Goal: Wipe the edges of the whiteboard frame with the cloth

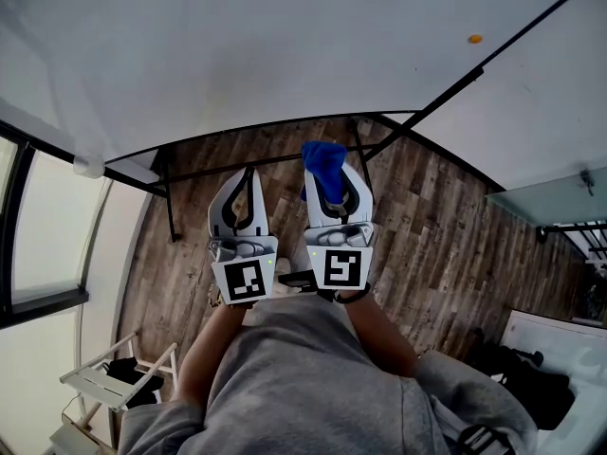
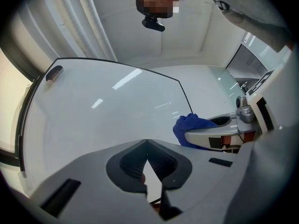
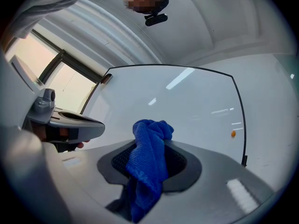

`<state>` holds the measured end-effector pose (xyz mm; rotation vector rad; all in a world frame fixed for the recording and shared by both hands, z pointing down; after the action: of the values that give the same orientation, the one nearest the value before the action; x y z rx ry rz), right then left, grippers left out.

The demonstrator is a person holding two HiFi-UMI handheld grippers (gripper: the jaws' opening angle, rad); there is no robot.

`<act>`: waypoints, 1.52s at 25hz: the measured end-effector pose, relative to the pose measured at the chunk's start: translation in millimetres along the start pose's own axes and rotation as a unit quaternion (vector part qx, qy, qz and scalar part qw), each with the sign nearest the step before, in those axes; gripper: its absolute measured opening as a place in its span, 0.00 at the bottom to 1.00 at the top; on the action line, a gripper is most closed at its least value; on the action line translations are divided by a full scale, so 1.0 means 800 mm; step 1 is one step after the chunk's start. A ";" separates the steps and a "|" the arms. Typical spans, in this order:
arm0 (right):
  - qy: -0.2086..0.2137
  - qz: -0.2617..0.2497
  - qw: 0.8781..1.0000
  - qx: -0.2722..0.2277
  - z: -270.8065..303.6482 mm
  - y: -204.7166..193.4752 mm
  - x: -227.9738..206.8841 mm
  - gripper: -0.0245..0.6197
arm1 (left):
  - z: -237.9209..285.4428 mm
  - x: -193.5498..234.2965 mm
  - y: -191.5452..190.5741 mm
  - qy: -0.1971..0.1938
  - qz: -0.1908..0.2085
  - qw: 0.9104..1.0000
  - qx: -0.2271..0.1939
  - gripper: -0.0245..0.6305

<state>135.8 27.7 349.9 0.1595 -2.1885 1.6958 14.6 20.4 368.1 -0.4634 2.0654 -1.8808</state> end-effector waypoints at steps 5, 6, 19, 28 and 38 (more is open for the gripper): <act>0.001 -0.004 1.000 0.014 -0.002 -0.008 -0.005 0.26 | 0.004 -0.007 -0.004 -0.006 0.000 1.000 0.005 0.05; 0.000 -0.003 1.000 0.015 -0.002 -0.008 -0.007 0.26 | 0.005 -0.009 -0.005 -0.007 -0.001 1.000 0.006 0.05; 0.007 0.005 1.000 0.012 -0.002 -0.008 -0.005 0.26 | 0.002 -0.016 -0.010 -0.012 -0.008 1.000 0.014 0.05; 0.014 -0.001 0.999 0.030 -0.010 -0.012 -0.001 0.26 | 0.002 -0.015 -0.005 -0.018 -0.059 0.998 0.016 0.05; 0.007 0.002 1.000 0.012 -0.020 -0.004 -0.003 0.26 | -0.008 -0.031 0.013 -0.052 -0.078 0.996 0.015 0.05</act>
<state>142.7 42.0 355.8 0.1500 -2.1594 1.7210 34.0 37.8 358.6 -0.7172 1.9822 -1.9259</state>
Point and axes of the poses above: the fingertips, and each gripper's own axes: z forward along the fingers, x to its left, y out of its top, the point moved 3 cm from there along -z, backward along the fingers, and after that the axes turned 9 degrees about -z, right-handed, at the moved point
